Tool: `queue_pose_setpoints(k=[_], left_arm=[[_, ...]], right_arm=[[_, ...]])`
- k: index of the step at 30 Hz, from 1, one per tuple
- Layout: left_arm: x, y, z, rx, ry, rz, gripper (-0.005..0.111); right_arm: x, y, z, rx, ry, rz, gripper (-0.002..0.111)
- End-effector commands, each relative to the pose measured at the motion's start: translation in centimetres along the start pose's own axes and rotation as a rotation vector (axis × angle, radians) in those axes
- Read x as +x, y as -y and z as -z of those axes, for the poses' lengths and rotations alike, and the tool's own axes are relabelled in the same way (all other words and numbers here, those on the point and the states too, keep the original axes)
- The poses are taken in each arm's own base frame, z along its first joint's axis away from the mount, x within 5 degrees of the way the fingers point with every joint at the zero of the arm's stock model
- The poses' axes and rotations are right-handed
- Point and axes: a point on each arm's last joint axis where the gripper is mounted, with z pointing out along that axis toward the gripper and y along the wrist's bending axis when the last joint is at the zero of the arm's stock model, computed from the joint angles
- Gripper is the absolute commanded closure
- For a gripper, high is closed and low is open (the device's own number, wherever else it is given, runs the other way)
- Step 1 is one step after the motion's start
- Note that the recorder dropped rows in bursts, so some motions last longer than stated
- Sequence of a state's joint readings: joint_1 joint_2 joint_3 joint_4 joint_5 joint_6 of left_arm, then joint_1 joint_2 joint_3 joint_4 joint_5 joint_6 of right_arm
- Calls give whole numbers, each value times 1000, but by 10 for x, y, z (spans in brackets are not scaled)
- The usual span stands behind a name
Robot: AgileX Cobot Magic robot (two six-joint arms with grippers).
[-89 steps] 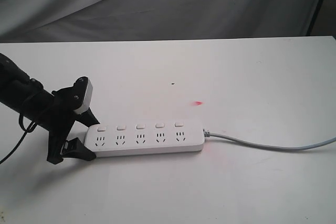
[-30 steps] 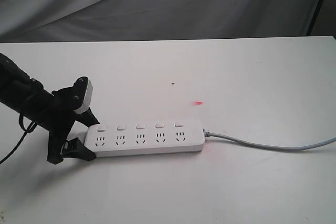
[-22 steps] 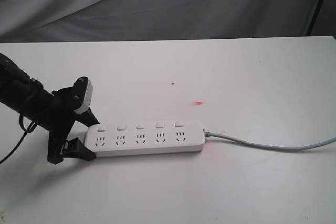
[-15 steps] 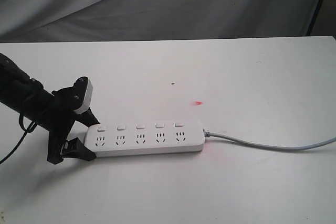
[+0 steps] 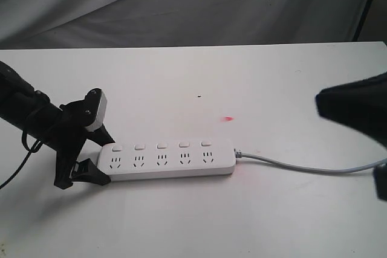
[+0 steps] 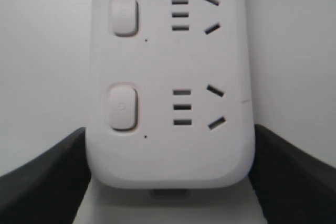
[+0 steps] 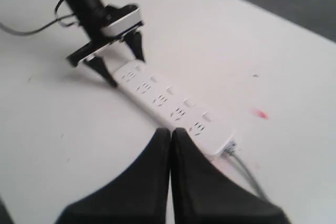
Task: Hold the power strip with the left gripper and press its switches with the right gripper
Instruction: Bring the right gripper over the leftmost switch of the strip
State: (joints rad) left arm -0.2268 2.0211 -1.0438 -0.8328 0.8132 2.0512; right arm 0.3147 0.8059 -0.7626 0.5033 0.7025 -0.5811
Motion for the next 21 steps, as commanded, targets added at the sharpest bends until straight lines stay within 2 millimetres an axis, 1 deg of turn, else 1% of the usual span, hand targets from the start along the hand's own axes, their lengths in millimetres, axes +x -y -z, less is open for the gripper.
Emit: queue_pose_setpoints(k=[1,4,7,8,10,11,15,18,21], left_arm=[[-2,-1,0,-6,-6,-2,35],[-2,-1,0,-6,-6,-2,35],[-2,-1,0,-6,-6,-2,35],[-2,-1,0,-6,-6,-2,35],[-2,-1,0,-6,-6,-2,35],[-2,-1,0,-6,-6,-2,35],[-2,-1,0,-6,-6,-2,35],[-2,-1,0,-6,-6,-2,35],[-2,-1,0,-6,-6,-2,35]], right_arm=[[-8,-2,-31,-170,-72,86,108],[-22,8,-57,-205,-119,171,108],[-38,17,-88,-280,-181,201,108],[-44,21,-103,-318,-190,216,108],[-53,25,-121,-364,-186,227,108],[-58,26,-133,-394,-182,240,108],[-74,30,-163,-419,-176,284,108],[-86,35,-178,-419,-156,313,108],[-86,37,-198,-433,-155,354,108]])
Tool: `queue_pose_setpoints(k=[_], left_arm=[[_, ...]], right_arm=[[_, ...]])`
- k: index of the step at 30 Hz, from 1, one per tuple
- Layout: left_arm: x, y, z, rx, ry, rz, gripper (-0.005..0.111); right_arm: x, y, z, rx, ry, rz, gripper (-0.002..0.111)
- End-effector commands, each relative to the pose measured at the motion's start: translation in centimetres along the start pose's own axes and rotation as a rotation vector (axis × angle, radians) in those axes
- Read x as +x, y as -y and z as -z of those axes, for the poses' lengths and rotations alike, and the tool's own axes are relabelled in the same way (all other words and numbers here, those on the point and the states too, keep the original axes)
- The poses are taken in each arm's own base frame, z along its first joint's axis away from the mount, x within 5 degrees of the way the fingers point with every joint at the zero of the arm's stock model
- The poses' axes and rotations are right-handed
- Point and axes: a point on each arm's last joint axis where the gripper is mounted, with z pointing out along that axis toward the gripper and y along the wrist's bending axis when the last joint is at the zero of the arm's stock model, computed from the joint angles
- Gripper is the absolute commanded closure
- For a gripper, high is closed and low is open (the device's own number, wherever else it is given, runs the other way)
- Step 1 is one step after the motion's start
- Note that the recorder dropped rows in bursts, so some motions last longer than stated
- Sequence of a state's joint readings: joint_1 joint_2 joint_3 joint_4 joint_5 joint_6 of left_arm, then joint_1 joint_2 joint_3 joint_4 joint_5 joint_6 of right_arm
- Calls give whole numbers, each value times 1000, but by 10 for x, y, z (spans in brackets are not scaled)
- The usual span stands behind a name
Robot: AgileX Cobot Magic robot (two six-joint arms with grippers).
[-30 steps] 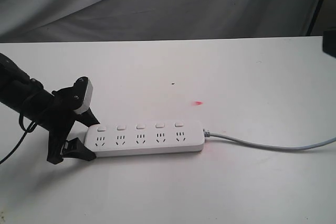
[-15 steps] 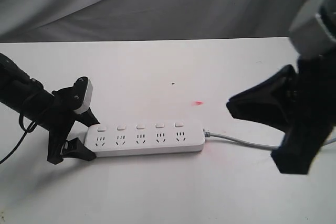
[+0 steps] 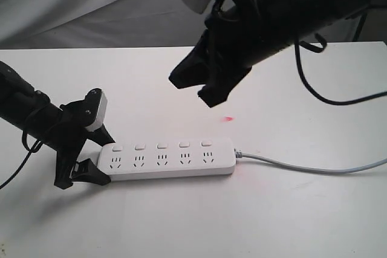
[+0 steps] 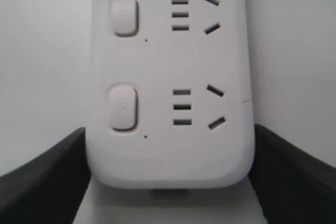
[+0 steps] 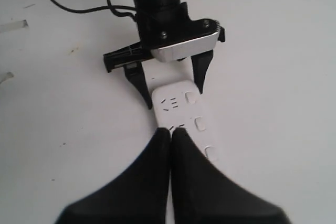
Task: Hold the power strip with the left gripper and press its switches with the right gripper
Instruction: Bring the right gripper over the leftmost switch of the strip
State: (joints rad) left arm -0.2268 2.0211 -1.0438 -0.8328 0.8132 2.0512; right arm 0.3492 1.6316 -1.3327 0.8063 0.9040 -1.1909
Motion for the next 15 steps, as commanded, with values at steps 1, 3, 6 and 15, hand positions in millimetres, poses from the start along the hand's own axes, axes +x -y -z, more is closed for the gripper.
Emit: queue_pose_setpoints(k=[1,3,6,15], left_arm=[[-2,-1,0,-6,-6,-2,35],[-2,-1,0,-6,-6,-2,35],[-2,-1,0,-6,-6,-2,35],[-2,-1,0,-6,-6,-2,35]], right_arm=[[-6,12,-26,-28,0,74,108],[0,19,-46,-40,-19,93,108],[9,25,-76,-50,-16,123,108],[32,41,-146,-105,-11,129,108]])
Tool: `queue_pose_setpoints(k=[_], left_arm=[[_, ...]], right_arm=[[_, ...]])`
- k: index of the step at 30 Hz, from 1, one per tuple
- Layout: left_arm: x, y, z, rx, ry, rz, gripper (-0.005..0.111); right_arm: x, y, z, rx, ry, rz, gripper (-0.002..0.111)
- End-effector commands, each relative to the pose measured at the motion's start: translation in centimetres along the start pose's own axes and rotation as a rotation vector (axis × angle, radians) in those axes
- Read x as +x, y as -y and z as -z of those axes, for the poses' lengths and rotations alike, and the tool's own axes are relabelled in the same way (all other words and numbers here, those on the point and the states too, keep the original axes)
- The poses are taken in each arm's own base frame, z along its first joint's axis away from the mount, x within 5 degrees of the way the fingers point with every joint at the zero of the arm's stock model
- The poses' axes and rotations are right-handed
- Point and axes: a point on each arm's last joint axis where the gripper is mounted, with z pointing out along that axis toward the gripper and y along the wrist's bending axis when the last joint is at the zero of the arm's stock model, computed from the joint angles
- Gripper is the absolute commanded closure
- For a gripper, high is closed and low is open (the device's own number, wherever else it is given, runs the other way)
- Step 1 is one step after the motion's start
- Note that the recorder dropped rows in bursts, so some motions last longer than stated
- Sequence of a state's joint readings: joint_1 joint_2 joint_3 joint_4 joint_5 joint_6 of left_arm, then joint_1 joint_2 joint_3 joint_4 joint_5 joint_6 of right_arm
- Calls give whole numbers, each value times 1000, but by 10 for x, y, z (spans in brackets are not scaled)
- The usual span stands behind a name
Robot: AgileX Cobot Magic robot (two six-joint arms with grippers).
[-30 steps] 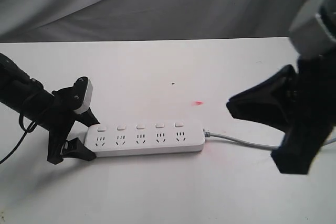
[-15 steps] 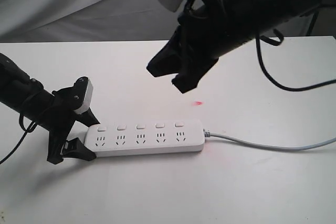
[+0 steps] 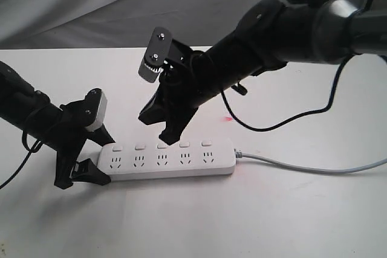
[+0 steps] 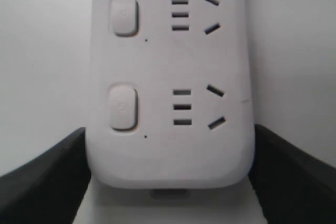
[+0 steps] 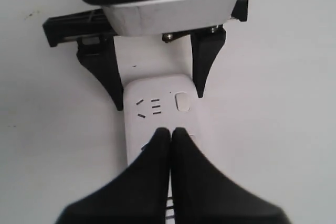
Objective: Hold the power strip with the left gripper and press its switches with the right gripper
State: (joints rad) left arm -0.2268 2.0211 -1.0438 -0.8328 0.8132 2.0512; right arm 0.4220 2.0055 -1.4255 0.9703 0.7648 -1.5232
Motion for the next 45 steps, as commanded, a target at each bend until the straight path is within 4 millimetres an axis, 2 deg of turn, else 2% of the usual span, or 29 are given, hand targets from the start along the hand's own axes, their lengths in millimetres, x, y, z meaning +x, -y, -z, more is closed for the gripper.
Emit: queue_pose_setpoints(k=[1,6,9,18,20,25,27,38,45], left_arm=[[-2,-1,0,-6,-6,-2,35],[-2,-1,0,-6,-6,-2,35],[-2,-1,0,-6,-6,-2,35],[-2,-1,0,-6,-6,-2,35],[-2,-1,0,-6,-6,-2,35],[-2,-1,0,-6,-6,-2,35],[-2,-1,0,-6,-6,-2,35],[-2,-1,0,-6,-6,-2,35],[-2,-1,0,-6,-6,-2,35]], right_arm=[[-3,12,-25,-34,27,18,108],[-8,23,-43,-83,36,27,108],[-3,24,-50,-91,26,19,108],[4,25,-59,-87,14,7,108],[2,24,-60,-81,14,12,103],[-4,21,-66,-39,19,28,79],[-4,20,-67,-41,19,29,76],[-5,22,-67,-17,24,45,75],[5,23,-83,-22,44,49,75]])
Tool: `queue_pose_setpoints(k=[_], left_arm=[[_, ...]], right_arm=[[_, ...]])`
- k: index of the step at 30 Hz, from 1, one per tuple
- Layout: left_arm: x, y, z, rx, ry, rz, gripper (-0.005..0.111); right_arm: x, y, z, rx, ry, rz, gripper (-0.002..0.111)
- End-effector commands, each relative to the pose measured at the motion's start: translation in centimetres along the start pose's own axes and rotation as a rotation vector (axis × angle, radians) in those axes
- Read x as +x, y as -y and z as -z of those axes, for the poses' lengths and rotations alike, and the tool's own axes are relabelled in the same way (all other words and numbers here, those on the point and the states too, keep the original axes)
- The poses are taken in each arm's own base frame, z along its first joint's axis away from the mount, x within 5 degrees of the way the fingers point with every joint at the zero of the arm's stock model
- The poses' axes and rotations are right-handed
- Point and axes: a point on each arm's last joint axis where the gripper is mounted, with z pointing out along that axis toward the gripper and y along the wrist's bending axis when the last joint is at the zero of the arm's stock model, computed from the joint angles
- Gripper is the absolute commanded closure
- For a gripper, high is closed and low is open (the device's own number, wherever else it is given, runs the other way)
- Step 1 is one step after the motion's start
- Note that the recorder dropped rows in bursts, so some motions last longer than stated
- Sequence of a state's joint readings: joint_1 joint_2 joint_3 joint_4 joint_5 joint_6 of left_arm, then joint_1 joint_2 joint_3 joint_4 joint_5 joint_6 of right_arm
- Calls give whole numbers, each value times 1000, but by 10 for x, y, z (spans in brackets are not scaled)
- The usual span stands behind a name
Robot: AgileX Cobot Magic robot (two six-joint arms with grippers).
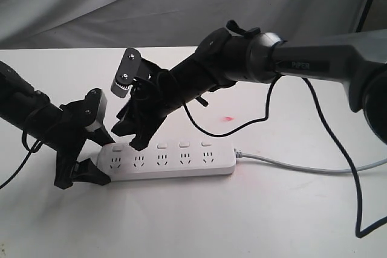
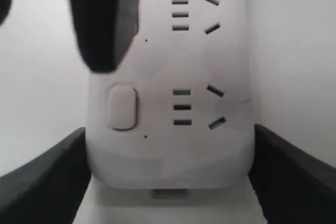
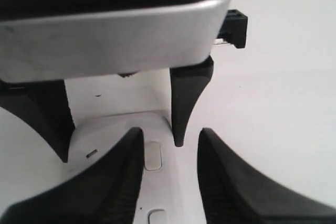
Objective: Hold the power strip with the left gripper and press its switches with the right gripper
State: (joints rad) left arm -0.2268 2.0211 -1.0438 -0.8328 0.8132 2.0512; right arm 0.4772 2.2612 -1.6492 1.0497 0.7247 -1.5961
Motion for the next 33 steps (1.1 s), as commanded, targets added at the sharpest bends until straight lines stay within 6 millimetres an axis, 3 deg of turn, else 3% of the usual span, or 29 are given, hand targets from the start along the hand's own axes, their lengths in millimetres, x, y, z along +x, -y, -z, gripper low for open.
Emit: queue_pose_setpoints(k=[1,9,33], left_arm=[[-2,-1,0,-6,-6,-2,35],[-2,-1,0,-6,-6,-2,35],[-2,-1,0,-6,-6,-2,35]], right_arm=[[3,-2,-11,-2,10,15,75],[9,-4,-32,33,23,26,75],[23,-4,-44,33,-12,23,75]])
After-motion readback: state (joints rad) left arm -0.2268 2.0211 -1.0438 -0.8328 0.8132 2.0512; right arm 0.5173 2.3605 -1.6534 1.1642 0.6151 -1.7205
